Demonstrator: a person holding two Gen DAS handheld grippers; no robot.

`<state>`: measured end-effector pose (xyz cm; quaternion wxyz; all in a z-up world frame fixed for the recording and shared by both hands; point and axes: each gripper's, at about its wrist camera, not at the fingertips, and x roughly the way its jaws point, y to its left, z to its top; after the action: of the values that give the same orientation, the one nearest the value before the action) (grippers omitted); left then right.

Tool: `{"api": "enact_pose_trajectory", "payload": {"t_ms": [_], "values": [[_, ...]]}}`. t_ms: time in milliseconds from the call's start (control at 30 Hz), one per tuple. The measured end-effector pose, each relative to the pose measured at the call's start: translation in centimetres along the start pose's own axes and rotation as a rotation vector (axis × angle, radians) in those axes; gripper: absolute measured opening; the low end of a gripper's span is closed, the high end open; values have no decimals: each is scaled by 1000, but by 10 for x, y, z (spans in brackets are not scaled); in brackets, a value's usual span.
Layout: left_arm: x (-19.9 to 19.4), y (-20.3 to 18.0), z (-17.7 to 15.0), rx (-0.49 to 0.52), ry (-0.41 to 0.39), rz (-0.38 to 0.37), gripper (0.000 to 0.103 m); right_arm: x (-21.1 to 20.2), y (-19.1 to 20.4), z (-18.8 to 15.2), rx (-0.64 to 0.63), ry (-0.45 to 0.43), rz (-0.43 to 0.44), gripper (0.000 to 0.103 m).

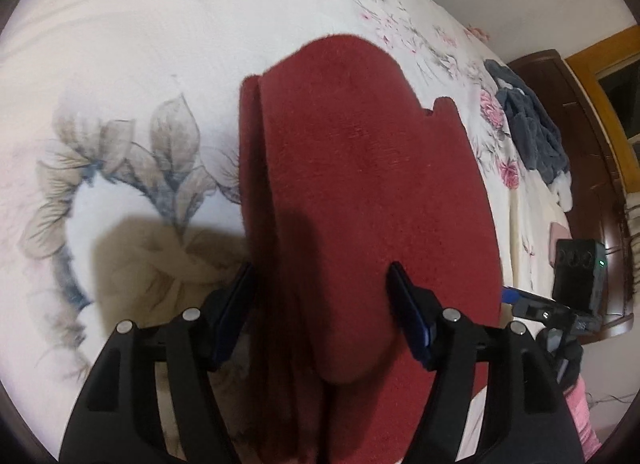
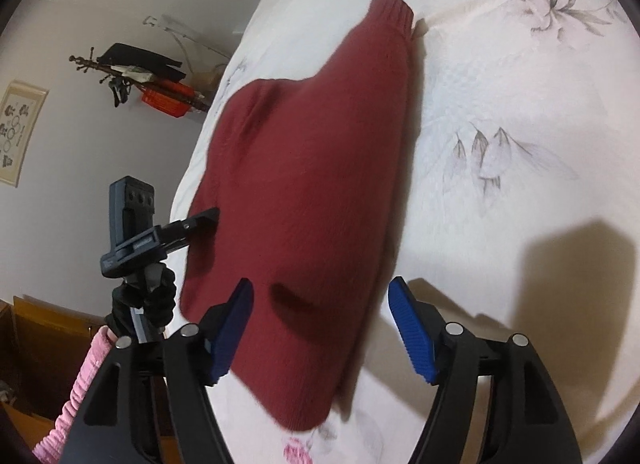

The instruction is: Fold small clothes

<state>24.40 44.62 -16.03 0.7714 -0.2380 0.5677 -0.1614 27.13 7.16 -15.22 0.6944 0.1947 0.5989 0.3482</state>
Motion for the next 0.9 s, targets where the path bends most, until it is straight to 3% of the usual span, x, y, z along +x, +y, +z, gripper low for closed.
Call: {"api": "enact_pose_trajectory", "payload": {"t_ms": [133,300,433,500,567,767,900], "values": [[15,1,8,-9,9,-78,72,15,-6,10,15,5,23,73],[33,-4,13,2,37,-99,73,30,-14,20,53,-1,76,77],[32,-7,9,3,27,-107,45,38,-12,25,65,-13,79,62],[29,-10,7,2,20,-114,36,28,-6,21,59,-28,95,50],[24,-15,2,0,4,-124,33,21,0,21,43,-34,92,47],[4,-40,-16,-8,-20,-198,31,-16,23,10,-19,-44,89,46],[-8,-81,-40,44,-15,-225,31,-56,30,-6,-51,-54,86,46]]}}
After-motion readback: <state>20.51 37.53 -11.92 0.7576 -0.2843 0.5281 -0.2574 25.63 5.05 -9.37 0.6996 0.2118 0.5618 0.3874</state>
